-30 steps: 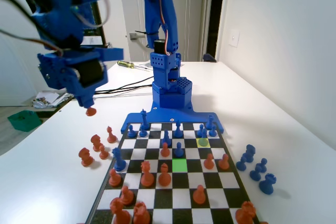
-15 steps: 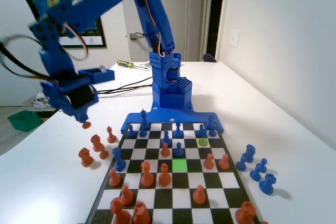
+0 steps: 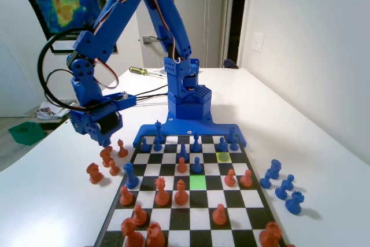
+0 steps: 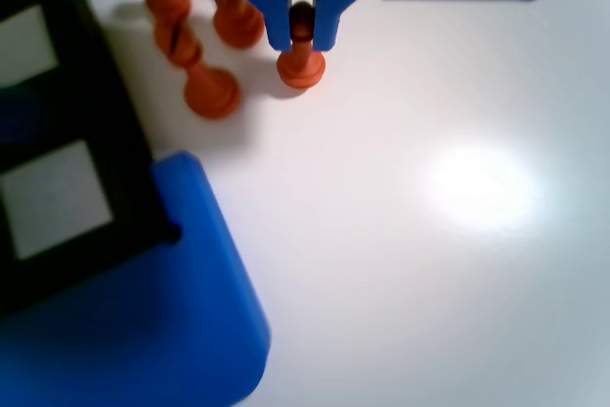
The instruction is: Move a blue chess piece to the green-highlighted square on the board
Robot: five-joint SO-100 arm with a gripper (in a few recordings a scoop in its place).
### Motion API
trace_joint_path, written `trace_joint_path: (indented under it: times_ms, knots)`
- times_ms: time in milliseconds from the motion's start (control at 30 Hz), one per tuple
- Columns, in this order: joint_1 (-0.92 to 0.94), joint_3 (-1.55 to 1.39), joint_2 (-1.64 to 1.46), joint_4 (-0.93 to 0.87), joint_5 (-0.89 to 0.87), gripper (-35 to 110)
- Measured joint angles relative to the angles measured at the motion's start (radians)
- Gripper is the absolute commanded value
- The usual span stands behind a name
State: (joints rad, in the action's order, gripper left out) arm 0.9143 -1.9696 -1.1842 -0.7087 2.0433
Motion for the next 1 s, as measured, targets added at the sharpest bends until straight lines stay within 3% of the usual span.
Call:
trace_joint_path:
  times_ms: [433,1000]
  knots:
    - [-0.003,-0.032,0.0,0.048,0.043,11]
    - [-0.114,0.368,-0.149,-0.655,0.055,10]
